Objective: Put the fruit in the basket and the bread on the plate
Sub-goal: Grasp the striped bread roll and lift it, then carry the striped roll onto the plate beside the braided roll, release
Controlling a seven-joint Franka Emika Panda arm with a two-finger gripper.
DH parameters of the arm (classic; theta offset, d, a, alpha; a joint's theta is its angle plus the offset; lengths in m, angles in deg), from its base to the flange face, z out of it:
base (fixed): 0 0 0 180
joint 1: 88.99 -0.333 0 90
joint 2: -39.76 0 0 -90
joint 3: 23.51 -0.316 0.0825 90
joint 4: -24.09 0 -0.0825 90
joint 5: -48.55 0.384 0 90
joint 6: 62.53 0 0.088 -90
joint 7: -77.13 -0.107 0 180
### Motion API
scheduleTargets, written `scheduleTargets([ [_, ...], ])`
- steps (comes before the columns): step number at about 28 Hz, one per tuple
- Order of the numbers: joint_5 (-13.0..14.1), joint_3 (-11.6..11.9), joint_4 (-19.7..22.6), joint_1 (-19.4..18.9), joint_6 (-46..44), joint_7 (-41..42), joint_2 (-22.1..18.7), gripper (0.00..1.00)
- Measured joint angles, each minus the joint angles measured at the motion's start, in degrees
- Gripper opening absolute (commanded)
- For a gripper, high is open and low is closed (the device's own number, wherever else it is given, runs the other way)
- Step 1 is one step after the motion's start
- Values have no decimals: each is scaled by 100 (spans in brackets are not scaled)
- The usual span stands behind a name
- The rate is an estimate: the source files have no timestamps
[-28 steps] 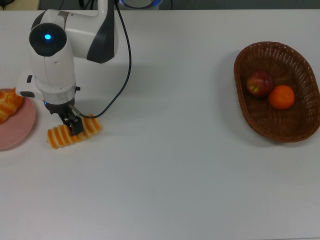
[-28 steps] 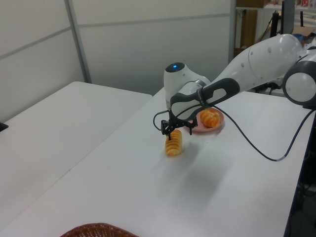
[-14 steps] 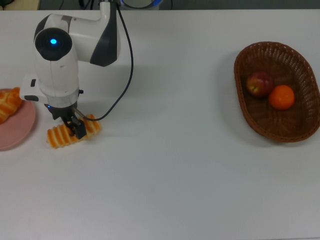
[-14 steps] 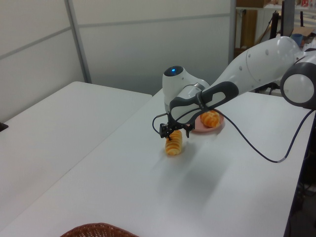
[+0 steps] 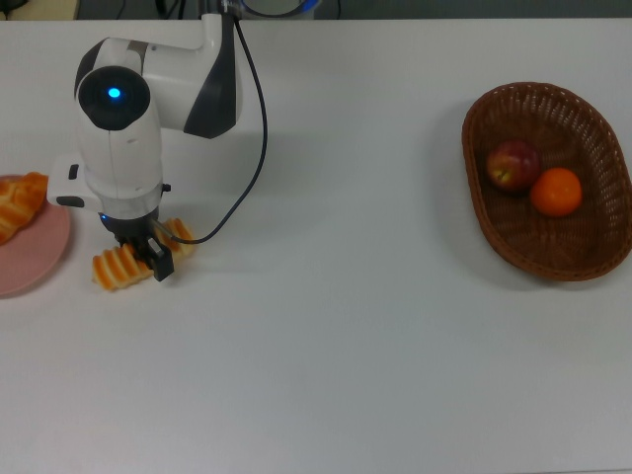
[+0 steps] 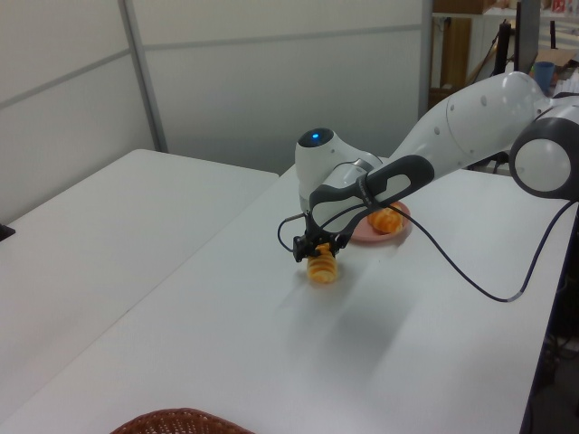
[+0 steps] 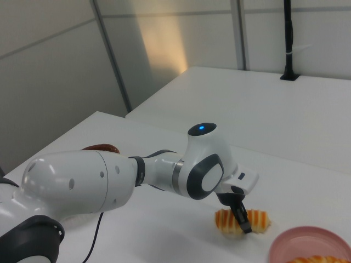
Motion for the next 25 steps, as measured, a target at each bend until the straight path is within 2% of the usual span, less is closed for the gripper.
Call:
scheduleTargets([
  [5, 60, 4, -100, 59, 195, -134, 3, 0],
  [14, 468, 14, -542, 244, 215, -144, -46, 0],
  [18, 503, 27, -625, 571, 215, -143, -156, 0],
  [25, 503, 37, -717, 1375, 215, 156, -241, 0],
])
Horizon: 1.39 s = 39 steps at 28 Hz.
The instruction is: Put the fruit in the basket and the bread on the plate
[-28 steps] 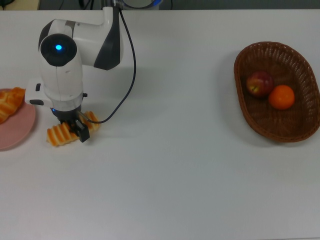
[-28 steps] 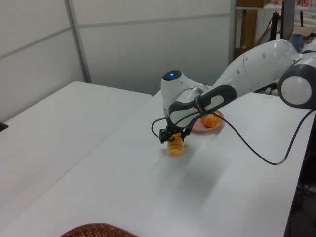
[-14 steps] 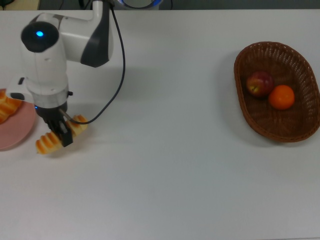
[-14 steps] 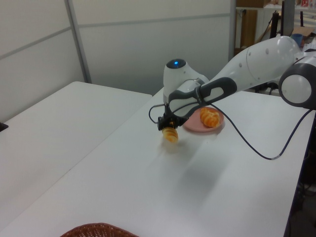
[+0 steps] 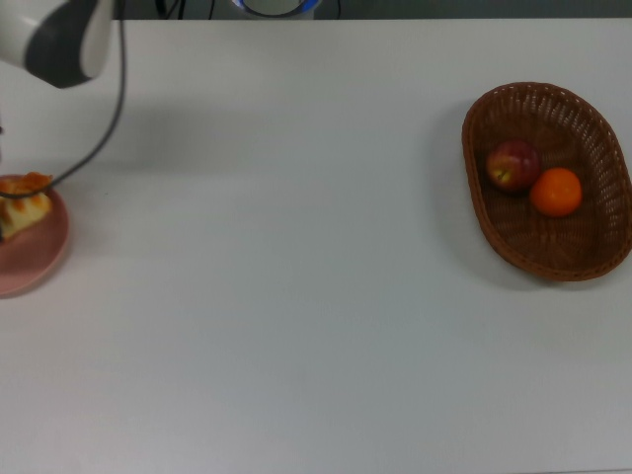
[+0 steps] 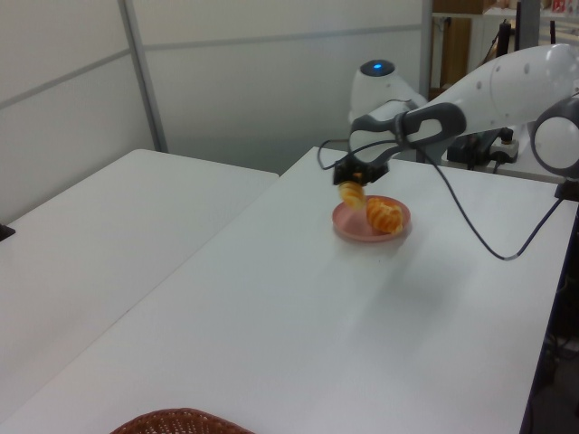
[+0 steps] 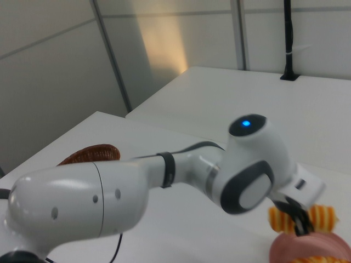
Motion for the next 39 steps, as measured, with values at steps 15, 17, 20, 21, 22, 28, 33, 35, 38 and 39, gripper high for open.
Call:
scheduleTargets([
  [15, -226, -15, 35, 178, -1, 435, 323, 100],
  [17, -318, -17, 38, 153, -1, 435, 362, 100],
  [20, -369, -17, 38, 141, -1, 437, 404, 100],
  [21, -369, -16, 38, 141, -1, 439, 407, 100],
  [22, -369, -16, 37, 142, -1, 439, 407, 100],
  [28, -367, -25, -24, 142, 0, 439, 373, 100],
  [33, -156, -152, -74, 126, -103, 444, 87, 100],
  [35, -22, -308, -85, 94, -395, 492, -133, 100],
  [38, 55, -549, -87, 10, -994, 673, -424, 100],
  [39, 75, -640, -88, -25, -1241, 746, -512, 100],
])
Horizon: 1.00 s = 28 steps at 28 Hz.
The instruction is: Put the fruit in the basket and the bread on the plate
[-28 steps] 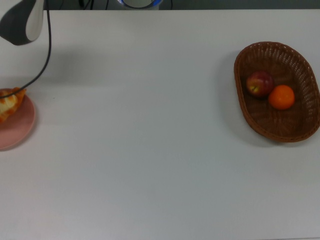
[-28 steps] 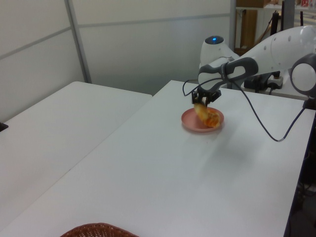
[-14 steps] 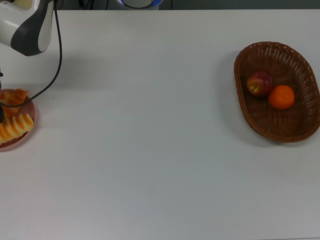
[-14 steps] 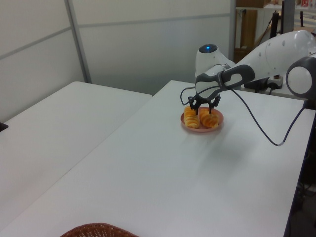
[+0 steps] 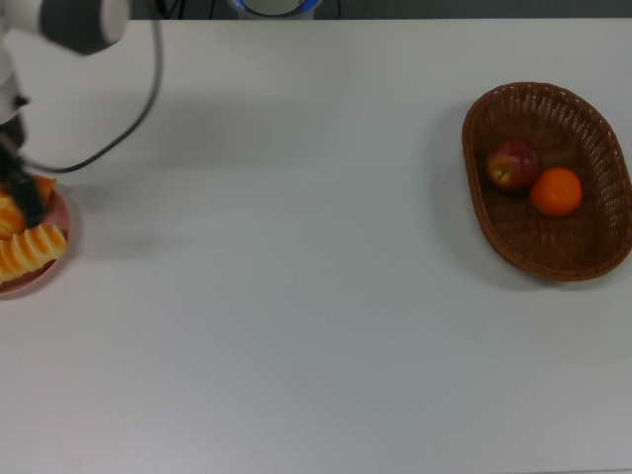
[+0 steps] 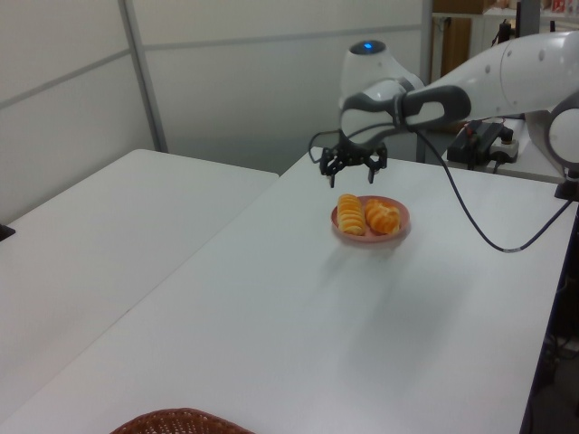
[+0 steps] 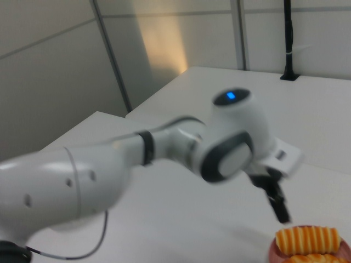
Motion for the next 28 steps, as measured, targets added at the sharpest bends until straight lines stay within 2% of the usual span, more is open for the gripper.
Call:
scheduleTargets([
  [7, 134, -637, 3, -356, -1801, 738, -523, 100],
  [11, 363, -820, 1, -488, -2409, 1257, -798, 100],
  [14, 501, -868, 0, -626, -2884, 1720, -1108, 100],
  [19, 578, -883, 2, -848, -3591, 2432, -1536, 100],
  [24, 780, -884, 13, -1004, -3894, 2916, -1733, 100],
  [28, 813, -884, 14, -1024, -3912, 3097, -1809, 100],
])
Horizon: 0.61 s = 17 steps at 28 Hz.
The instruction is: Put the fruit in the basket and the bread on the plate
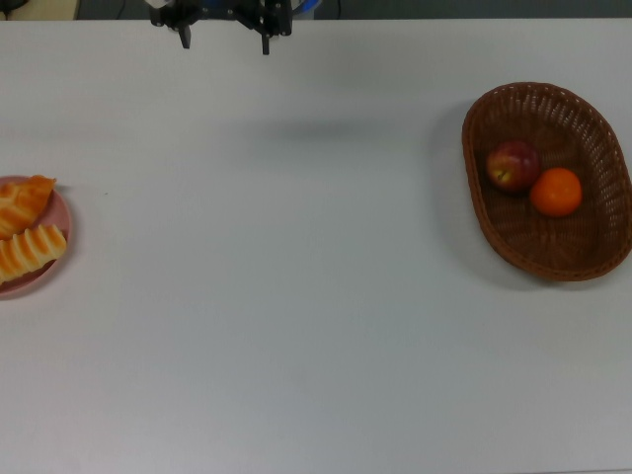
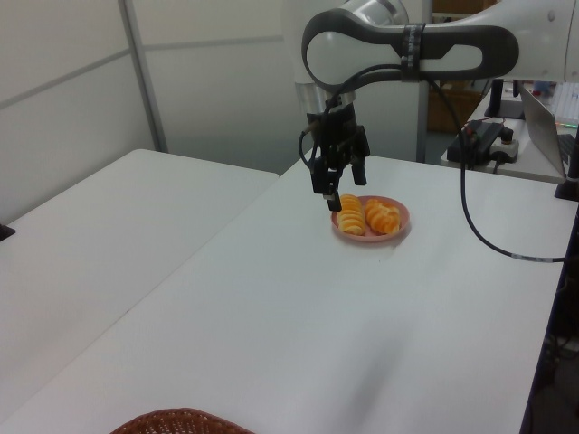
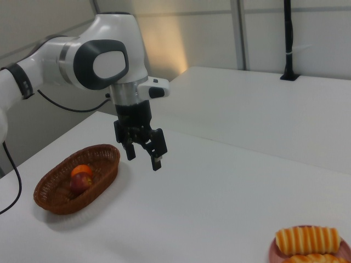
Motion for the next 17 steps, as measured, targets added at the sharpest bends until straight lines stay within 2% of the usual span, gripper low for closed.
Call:
scheduleTargets([
  [17, 7, 0, 0, -28, -3, 161, -91, 100],
])
